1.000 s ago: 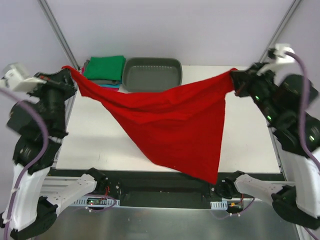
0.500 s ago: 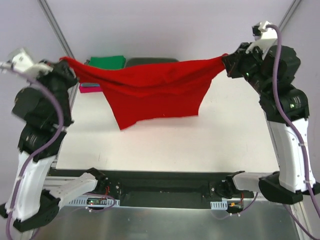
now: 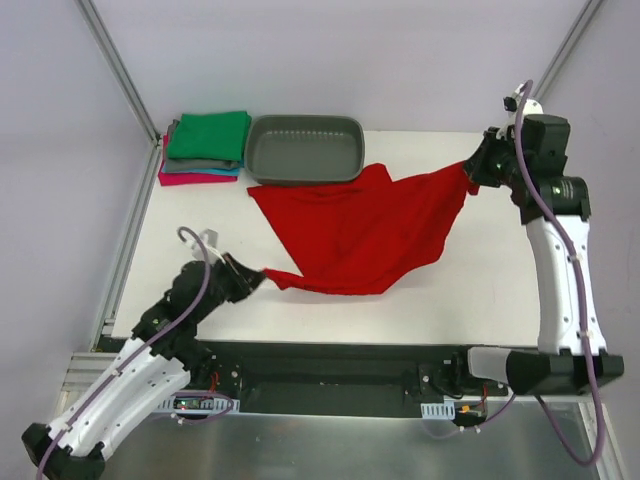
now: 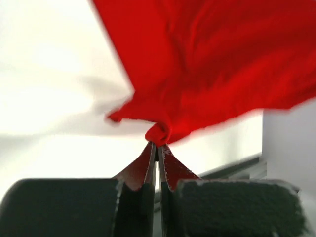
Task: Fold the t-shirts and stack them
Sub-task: Flatten out the tshirt
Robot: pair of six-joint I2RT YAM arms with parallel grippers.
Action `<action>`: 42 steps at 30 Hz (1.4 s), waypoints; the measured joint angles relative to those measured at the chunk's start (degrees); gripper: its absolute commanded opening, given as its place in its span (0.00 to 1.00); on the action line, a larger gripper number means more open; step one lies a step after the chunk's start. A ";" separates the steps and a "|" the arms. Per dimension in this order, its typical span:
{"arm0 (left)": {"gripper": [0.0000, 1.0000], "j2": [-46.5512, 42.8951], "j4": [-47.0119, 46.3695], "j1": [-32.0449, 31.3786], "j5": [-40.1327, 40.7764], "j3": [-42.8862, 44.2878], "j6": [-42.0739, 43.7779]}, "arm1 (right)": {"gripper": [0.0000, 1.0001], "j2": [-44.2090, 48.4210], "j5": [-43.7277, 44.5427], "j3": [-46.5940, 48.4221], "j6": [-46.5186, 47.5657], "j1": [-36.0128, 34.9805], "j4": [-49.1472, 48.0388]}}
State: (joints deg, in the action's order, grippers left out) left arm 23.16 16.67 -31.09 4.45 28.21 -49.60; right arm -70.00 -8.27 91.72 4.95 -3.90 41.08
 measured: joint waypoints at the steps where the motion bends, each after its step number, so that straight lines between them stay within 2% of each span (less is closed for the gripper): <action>1: 0.00 0.76 0.17 -1.27 -1.79 -2.64 -1.86 | 0.03 -1.79 -0.26 0.00 -0.04 1.20 0.42; 3: 0.00 1.05 0.33 -6.60 -3.85 -7.26 -5.84 | 0.05 -6.62 -0.39 0.31 -0.13 3.58 2.16; 7: 0.00 5.31 -2.80 -16.72 -4.00 -7.91 -9.53 | 0.06 -15.21 2.78 1.27 -0.31 5.73 6.05; 10: 0.00 15.96 -8.87 -20.11 -5.42 -6.80 -10.91 | 0.06 -20.37 6.34 1.60 -0.66 6.51 7.91; 12: 0.00 26.32 -13.22 -22.29 -7.21 -4.92 -11.37 | 0.06 -23.06 8.35 2.10 -1.11 6.75 8.87; 15: 0.00 40.48 -18.29 -26.80 -9.90 -0.81 -11.13 | 0.01 -26.95 10.51 4.76 -1.38 7.04 9.77; 18: 0.00 47.52 -22.51 -29.90 -13.25 3.58 -9.70 | 0.01 -29.44 11.61 8.09 -1.51 7.32 10.27; 22: 0.00 48.00 -27.63 -31.61 -16.55 7.80 -6.43 | 0.03 -29.31 12.81 11.56 -1.36 8.26 11.15; 28: 0.00 39.89 -31.06 -34.16 -19.32 8.41 -3.10 | 0.08 -23.93 13.09 13.55 -0.94 11.02 13.25; 31: 0.00 38.80 -32.39 -35.30 -22.05 8.87 -2.12 | 0.09 -22.18 12.48 16.31 -0.61 11.78 15.13; 36: 0.00 43.41 -32.85 -36.46 -24.83 10.78 -1.55 | 0.10 -22.99 8.83 19.54 -0.46 11.78 16.68; 42: 0.00 53.11 -27.85 -34.80 -21.92 13.79 -2.14 | 0.13 -31.61 6.56 19.15 -0.52 9.35 15.63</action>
State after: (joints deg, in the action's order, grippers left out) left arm 76.27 -11.18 -65.89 -17.47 42.00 -51.75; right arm -101.60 -1.72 110.87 4.43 5.45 56.71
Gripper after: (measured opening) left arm 0.006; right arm 0.097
